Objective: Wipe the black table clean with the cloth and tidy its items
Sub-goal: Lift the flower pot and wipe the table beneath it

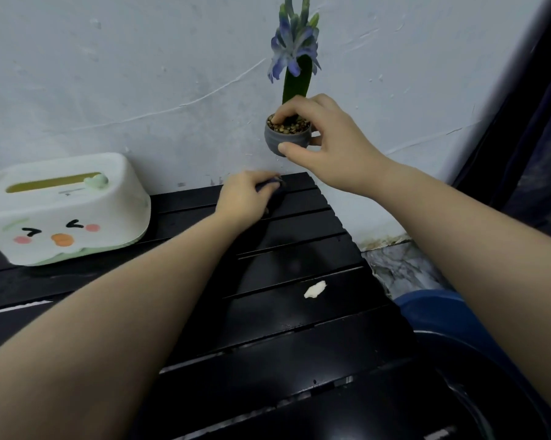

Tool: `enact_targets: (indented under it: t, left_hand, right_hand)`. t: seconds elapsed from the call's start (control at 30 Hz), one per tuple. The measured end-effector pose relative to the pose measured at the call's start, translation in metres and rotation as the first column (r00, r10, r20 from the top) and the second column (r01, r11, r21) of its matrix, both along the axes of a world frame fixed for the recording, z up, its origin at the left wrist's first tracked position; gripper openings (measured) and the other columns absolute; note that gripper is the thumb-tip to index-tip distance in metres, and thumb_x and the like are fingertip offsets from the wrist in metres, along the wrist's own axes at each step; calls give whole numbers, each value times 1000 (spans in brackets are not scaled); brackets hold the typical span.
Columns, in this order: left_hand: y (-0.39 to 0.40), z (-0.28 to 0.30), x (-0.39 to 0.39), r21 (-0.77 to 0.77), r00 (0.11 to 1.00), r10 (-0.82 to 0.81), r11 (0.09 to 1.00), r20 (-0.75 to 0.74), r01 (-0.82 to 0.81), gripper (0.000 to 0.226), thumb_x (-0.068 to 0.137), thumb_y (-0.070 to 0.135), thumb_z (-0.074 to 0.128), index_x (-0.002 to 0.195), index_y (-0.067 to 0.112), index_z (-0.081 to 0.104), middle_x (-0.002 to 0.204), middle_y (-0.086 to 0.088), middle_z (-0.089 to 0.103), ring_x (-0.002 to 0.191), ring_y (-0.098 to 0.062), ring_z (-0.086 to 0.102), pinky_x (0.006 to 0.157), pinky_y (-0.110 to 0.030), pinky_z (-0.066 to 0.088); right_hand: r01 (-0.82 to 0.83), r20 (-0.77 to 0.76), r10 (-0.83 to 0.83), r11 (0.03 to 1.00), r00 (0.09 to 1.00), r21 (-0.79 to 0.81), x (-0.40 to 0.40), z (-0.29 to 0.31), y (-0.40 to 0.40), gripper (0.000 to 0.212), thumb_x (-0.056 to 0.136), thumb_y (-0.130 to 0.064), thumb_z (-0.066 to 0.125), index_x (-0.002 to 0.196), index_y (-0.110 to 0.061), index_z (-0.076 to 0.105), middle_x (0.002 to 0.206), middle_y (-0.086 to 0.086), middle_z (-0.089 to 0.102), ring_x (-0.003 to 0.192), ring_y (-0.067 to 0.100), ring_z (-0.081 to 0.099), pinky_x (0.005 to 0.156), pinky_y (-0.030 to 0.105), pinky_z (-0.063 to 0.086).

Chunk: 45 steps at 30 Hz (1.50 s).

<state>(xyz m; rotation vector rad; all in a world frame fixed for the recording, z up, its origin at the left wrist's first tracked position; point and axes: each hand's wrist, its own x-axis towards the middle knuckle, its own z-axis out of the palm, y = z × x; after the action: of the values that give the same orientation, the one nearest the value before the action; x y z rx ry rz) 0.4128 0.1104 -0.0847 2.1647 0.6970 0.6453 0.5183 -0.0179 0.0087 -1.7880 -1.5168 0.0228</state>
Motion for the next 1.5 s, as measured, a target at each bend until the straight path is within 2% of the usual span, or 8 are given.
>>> enact_targets:
  t: [0.27, 0.5, 0.63, 0.77, 1.0, 1.2, 1.37, 1.5]
  left_hand:
    - [-60, -1, -11, 111, 880, -467, 874, -85, 474, 27, 93, 24, 65, 119, 23, 72, 117, 8, 73, 114, -8, 65, 86, -17, 51]
    - [-92, 17, -41, -206, 676, -731, 678, -93, 705, 25, 94, 21, 67, 118, 23, 73, 114, 5, 74, 98, -33, 72, 73, -44, 62]
    - [-67, 21, -37, -177, 893, -432, 876, 123, 448, 20, 95, 18, 64, 112, 17, 75, 101, -9, 77, 87, -43, 71, 75, -52, 58]
    - [-20, 5, -39, 60, 985, -170, 984, 5, 169, 26, 96, 20, 61, 120, 20, 72, 107, -1, 76, 79, 8, 67, 68, -11, 50]
    - [-84, 4, -72, -3, 863, -501, 865, -64, 501, 26, 94, 23, 65, 119, 21, 72, 121, 8, 71, 79, 13, 66, 85, -22, 54]
    - [-109, 13, -122, -276, 824, -560, 782, 85, 559, 26, 96, 21, 63, 120, 25, 71, 113, 0, 75, 104, -38, 69, 94, -48, 53]
    - [-7, 8, -124, 155, 986, 116, 979, 119, -134, 23, 94, 19, 64, 115, 17, 74, 113, 3, 75, 110, -12, 68, 100, -25, 49]
    - [40, -4, -105, 389, 958, 195, 916, -209, -101, 22, 95, 26, 54, 108, 22, 72, 106, -9, 74, 100, -36, 67, 85, -43, 54]
  right_hand:
    - [-2, -5, 1, 1000, 1000, -26, -7, -5, -3, 31, 87, -18, 65, 117, -22, 61, 115, 6, 52, 108, 11, 52, 93, 17, 44]
    - [-30, -3, 30, 998, 1000, -58, -20, -4, -4, 30, 89, -20, 65, 118, -24, 60, 116, 3, 51, 109, 10, 52, 96, 19, 45]
    - [-24, -1, 24, 999, 1000, -42, -25, -6, -3, 31, 87, -18, 65, 117, -22, 61, 114, 3, 51, 108, 11, 52, 96, 19, 45]
    - [-27, 4, 27, 999, 1000, -47, -29, -7, -2, 32, 87, -18, 65, 118, -21, 61, 114, 4, 51, 109, 9, 51, 94, 13, 42]
    - [-39, -21, 38, 996, 999, -74, -32, -11, 0, 30, 88, -20, 64, 117, -23, 60, 114, 5, 51, 108, 10, 51, 94, 13, 42]
    - [-67, -56, 61, 991, 997, -116, -39, -24, 10, 29, 89, -19, 65, 117, -22, 60, 116, 4, 50, 109, 10, 52, 96, 18, 44]
    - [-70, -36, 65, 984, 997, -164, -43, -46, 29, 30, 89, -20, 66, 118, -22, 61, 117, 5, 51, 109, 12, 51, 98, 16, 39]
    - [-59, -54, 48, 972, 997, -227, -51, -66, 45, 30, 90, -17, 65, 119, -21, 60, 117, 4, 48, 107, 13, 53, 101, 20, 39]
